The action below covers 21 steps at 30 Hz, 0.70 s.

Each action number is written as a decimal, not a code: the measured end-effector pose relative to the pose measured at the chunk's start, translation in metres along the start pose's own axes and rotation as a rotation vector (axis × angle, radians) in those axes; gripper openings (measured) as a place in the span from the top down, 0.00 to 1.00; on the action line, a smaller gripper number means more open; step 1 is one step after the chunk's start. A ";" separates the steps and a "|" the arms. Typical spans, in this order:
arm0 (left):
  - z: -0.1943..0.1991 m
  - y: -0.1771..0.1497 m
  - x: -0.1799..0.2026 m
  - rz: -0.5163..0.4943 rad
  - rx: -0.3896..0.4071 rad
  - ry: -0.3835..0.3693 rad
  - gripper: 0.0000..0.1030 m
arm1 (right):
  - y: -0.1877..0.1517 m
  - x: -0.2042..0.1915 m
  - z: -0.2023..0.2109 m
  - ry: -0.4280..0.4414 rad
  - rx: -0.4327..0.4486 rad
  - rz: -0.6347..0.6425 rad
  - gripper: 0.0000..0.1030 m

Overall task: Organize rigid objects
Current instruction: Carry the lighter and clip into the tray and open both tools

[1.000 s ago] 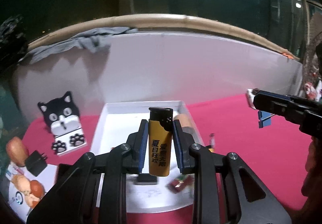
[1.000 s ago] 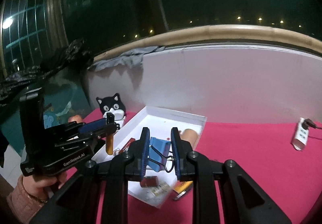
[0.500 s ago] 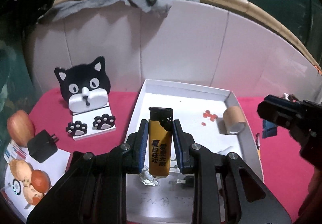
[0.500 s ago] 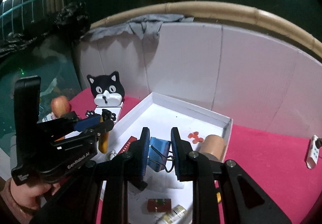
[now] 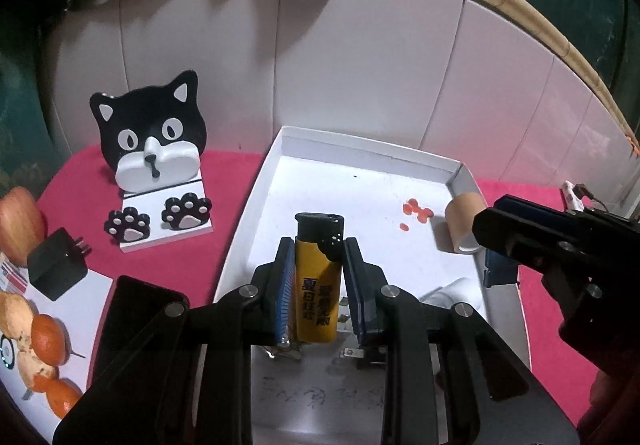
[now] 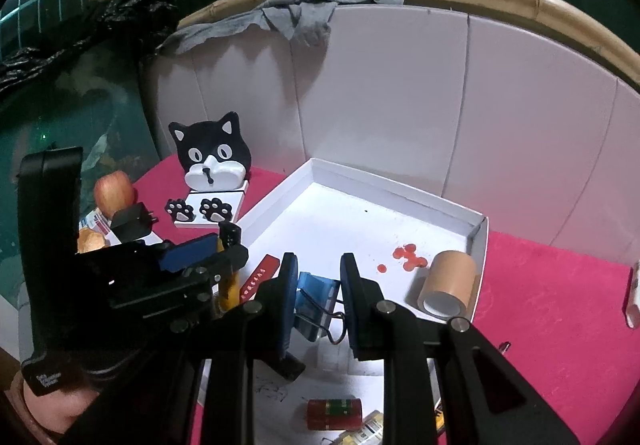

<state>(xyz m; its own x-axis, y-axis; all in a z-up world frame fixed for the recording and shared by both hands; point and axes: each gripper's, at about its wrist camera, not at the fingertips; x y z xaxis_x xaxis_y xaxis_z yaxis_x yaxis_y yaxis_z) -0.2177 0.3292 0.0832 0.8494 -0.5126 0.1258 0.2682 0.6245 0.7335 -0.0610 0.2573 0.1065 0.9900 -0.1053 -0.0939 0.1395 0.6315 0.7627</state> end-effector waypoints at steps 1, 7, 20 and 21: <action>0.000 0.000 0.000 0.002 0.000 0.000 0.77 | 0.000 0.001 -0.001 0.001 -0.001 -0.003 0.79; 0.002 0.004 -0.001 0.018 0.018 -0.004 0.75 | 0.002 0.003 0.002 -0.001 0.021 -0.029 0.69; 0.036 0.002 -0.011 0.074 0.114 -0.037 0.00 | -0.012 0.086 0.049 -0.170 0.093 -0.172 0.00; 0.041 0.000 -0.012 0.085 0.124 -0.043 0.00 | -0.017 0.099 0.048 -0.221 0.079 -0.180 0.00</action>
<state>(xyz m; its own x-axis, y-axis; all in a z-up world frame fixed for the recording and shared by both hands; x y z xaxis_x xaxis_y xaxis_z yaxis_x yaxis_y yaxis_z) -0.2465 0.3110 0.1088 0.8457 -0.4874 0.2174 0.1357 0.5904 0.7957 0.0335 0.1991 0.1154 0.9196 -0.3806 -0.0971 0.3018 0.5263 0.7950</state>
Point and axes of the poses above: each gripper's, at about its wrist camera, not at the fingertips, and z roughly against the way its jaws point, x to its right, y to its top, and after that the axes turned 2 degrees about x, right-handed
